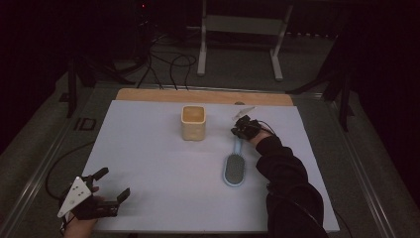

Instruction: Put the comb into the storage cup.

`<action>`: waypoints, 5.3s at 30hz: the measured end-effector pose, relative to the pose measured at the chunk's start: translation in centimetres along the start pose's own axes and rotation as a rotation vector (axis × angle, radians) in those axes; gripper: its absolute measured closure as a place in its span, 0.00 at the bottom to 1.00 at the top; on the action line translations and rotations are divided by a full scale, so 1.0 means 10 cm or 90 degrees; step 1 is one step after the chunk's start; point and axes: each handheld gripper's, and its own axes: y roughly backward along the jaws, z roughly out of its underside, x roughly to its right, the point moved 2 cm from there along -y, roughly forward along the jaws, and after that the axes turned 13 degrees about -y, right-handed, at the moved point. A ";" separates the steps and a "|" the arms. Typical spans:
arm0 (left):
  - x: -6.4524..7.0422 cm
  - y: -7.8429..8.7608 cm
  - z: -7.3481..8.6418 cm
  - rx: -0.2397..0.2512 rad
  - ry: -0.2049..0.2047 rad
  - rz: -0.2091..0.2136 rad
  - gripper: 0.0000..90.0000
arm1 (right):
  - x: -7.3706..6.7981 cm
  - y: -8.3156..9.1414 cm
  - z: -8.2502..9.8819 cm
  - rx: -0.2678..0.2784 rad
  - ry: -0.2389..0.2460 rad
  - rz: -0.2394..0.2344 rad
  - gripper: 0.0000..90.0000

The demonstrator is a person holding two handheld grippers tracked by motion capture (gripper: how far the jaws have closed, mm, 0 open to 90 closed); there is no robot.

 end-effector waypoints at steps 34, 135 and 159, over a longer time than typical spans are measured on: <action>0.00 0.01 0.00 -0.001 0.003 -0.002 0.00 | 0.24 0.65 0.81 -0.049 -0.010 0.024 1.00; 0.02 0.01 -0.01 -0.005 -0.002 -0.009 0.00 | -0.92 1.30 1.17 -0.197 -0.017 -0.040 0.15; 0.01 0.01 0.00 -0.006 -0.001 -0.007 0.00 | -1.02 1.07 1.01 -0.291 -0.051 0.013 0.15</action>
